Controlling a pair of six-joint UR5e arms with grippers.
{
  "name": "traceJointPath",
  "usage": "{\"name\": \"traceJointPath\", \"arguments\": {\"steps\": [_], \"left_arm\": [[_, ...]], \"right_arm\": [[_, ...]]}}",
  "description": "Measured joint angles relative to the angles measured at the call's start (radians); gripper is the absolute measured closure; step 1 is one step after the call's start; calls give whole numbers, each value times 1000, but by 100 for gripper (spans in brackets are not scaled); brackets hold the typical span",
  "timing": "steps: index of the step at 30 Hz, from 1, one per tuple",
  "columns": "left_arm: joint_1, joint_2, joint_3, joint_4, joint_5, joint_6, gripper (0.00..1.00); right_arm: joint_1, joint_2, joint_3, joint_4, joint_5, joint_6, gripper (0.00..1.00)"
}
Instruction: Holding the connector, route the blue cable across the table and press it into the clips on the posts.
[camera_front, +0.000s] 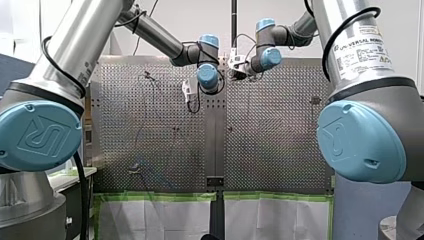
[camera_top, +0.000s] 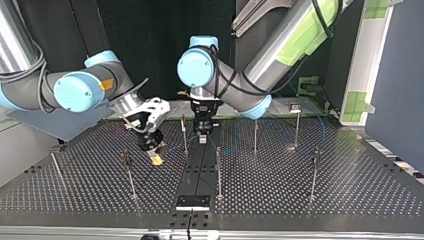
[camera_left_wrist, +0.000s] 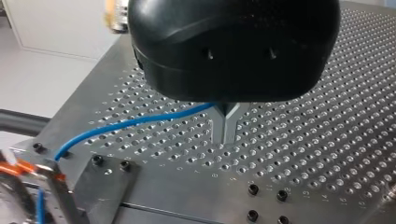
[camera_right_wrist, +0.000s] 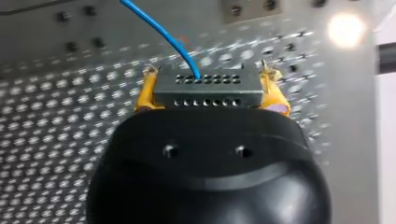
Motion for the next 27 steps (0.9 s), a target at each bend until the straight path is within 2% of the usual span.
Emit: {"name": "traceJointPath", "arguments": {"steps": [6, 11, 17, 20, 24, 27], "left_arm": [[-17, 22, -51, 49, -6, 0, 100], [-23, 23, -88, 87, 7, 2, 100], [-10, -5, -143, 141, 57, -3, 100], [-5, -33, -172, 171, 87, -5, 100], [1, -72, -212, 210, 126, -13, 100], [4, -96, -236, 235, 150, -23, 100]], "right_arm": [[-3, 1, 54, -11, 8, 0, 100], [-5, 1, 97, -46, 13, 3, 100], [-10, 2, 143, -91, 37, 31, 100], [-13, 4, 168, -116, 59, 38, 100], [-16, 7, 199, -148, 89, 34, 100], [-19, 11, 227, -175, 117, 16, 100]]}}
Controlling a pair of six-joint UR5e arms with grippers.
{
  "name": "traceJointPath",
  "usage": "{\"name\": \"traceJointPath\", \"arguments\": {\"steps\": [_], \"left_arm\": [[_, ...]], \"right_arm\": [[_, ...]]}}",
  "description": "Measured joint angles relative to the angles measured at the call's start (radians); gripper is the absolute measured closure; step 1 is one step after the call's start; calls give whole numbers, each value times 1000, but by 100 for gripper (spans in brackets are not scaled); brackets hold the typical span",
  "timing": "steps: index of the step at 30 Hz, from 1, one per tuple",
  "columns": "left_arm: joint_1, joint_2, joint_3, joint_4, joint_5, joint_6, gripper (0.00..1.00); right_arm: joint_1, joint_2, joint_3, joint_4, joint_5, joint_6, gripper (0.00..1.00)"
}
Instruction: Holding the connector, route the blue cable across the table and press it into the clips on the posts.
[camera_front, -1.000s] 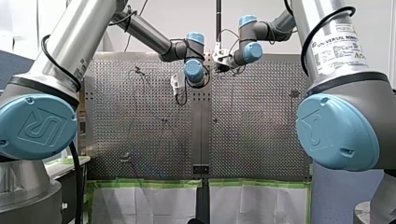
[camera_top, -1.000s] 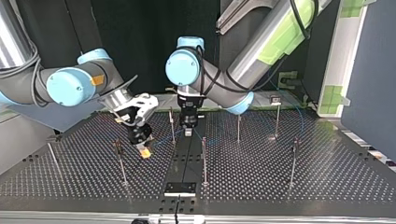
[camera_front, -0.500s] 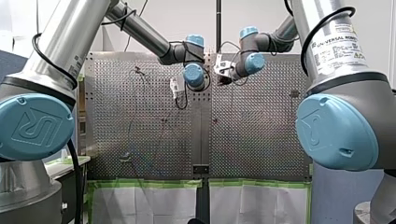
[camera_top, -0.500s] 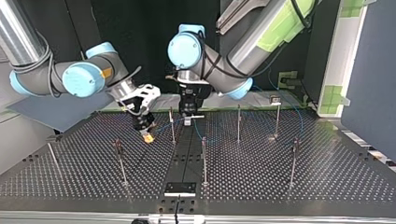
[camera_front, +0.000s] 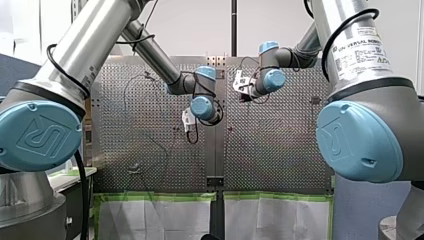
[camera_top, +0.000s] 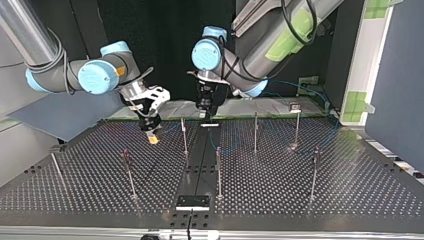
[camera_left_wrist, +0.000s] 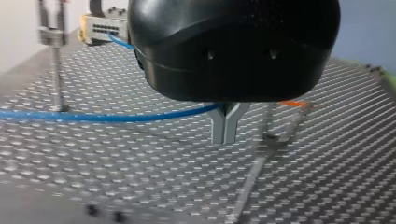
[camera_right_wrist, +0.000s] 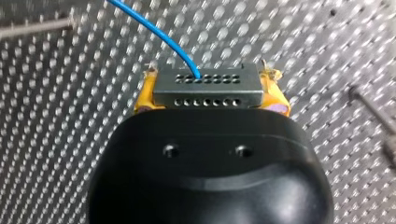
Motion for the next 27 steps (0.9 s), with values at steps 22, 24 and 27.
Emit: {"name": "traceJointPath", "arguments": {"steps": [22, 24, 27], "left_arm": [[31, -90, -7, 182, 163, -74, 100], [33, -105, 10, 185, 170, -78, 100], [35, -127, 27, 184, 170, -80, 100]], "right_arm": [[-6, 94, 207, -130, 13, -52, 100], [-9, 103, 222, -131, 10, -46, 100], [-18, 109, 232, -133, -3, -34, 100]]}}
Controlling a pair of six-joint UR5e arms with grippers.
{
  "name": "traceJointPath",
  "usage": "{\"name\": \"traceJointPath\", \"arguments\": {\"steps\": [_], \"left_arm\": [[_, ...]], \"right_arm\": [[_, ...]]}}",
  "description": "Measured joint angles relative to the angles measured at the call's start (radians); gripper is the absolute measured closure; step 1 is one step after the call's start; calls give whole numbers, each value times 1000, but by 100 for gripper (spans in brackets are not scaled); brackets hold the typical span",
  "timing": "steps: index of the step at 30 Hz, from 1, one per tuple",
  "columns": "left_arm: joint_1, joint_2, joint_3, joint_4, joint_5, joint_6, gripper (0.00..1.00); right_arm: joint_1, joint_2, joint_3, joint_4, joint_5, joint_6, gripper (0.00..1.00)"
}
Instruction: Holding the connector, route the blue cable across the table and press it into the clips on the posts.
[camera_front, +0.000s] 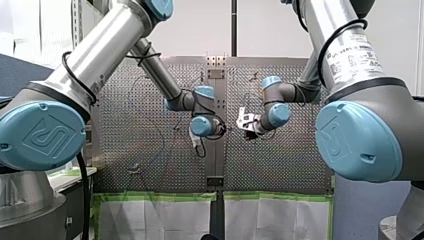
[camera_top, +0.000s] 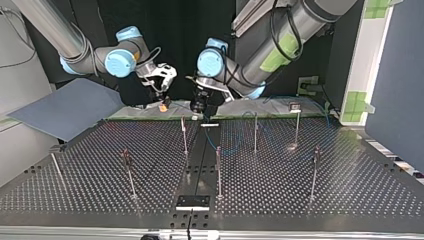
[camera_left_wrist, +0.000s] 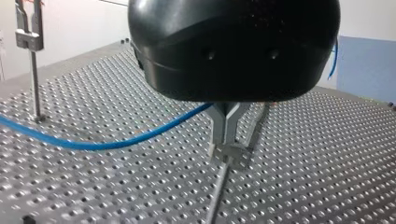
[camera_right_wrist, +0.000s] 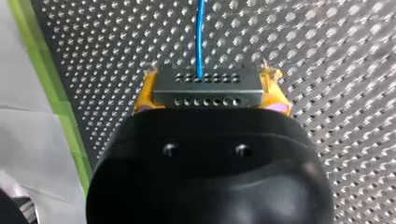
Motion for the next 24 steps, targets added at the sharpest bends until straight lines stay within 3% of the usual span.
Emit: {"name": "traceJointPath", "arguments": {"steps": [5, 12, 24], "left_arm": [[3, -12, 5, -22, -19, 6, 100], [-3, -14, -3, -41, -50, 30, 100], [14, -17, 1, 5, 22, 3, 100]], "right_arm": [[-21, 2, -16, -8, -40, 14, 100], [-48, 3, -43, -12, -84, 20, 100], [-98, 5, -49, -42, -130, 44, 100]]}}
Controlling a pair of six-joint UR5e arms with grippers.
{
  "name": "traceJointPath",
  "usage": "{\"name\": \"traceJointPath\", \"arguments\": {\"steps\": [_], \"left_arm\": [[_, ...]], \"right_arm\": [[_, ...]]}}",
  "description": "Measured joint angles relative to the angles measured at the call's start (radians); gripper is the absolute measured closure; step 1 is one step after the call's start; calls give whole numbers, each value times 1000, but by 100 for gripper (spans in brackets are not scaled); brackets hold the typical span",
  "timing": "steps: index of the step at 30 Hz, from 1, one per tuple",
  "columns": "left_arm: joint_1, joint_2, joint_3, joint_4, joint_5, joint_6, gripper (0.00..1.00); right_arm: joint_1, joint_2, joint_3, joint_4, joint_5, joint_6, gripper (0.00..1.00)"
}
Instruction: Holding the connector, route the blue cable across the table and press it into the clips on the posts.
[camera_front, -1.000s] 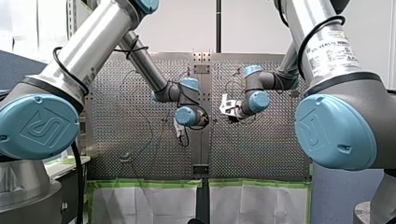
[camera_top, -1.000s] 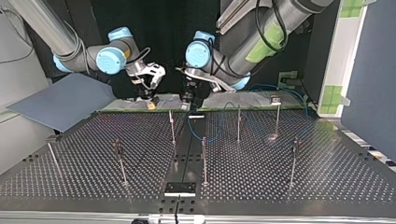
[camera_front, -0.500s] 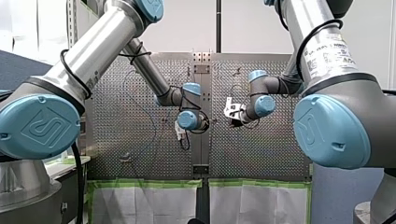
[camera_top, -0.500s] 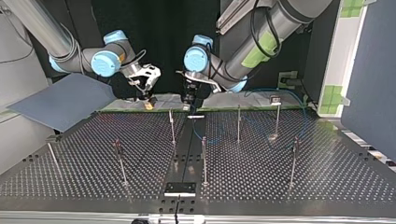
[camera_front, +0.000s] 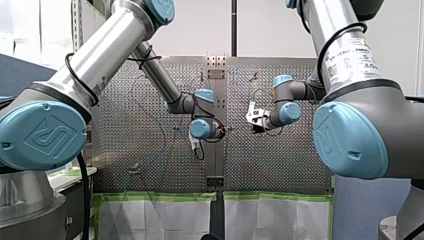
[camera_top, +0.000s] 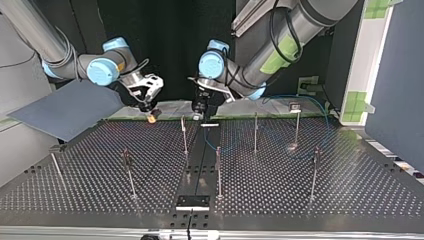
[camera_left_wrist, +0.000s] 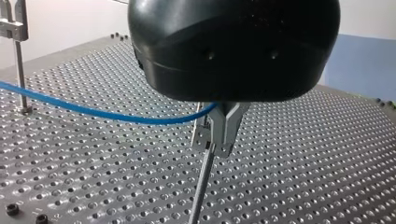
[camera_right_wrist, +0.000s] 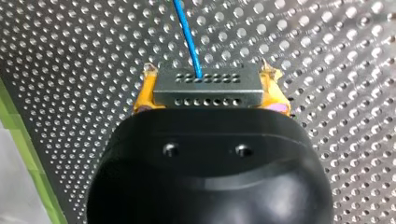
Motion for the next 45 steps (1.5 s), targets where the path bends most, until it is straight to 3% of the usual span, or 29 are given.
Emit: {"name": "traceJointPath", "arguments": {"steps": [10, 23, 30, 37, 39, 40, 41, 42, 43, 44, 45], "left_arm": [[27, -59, 43, 24, 34, -20, 100], [62, -68, 102, 43, 66, -44, 100], [96, -69, 159, 32, 120, -76, 100], [117, -69, 196, -5, 133, -74, 100], [119, -69, 198, -21, 133, -62, 97], [119, -69, 199, -28, 132, -56, 89], [120, -68, 199, -34, 131, -49, 74], [119, -68, 199, -43, 127, -40, 74], [118, -68, 199, -51, 122, -33, 61], [117, -68, 199, -58, 117, -26, 40], [115, -68, 199, -68, 109, -15, 40]], "right_arm": [[-35, 2, -2, -14, -13, 2, 100], [-68, 5, -26, -23, -18, 1, 100], [-76, 29, -51, -36, -26, -4, 100], [-77, 42, -71, -41, -30, -9, 100], [-77, 43, -82, -44, -33, -9, 100], [-77, 43, -86, -45, -35, -9, 100], [-77, 43, -89, -48, -38, -8, 100], [-77, 43, -90, -51, -40, -8, 100], [-77, 44, -91, -53, -41, -8, 100], [-77, 44, -92, -55, -43, -9, 100], [-77, 44, -92, -56, -44, -9, 100]]}}
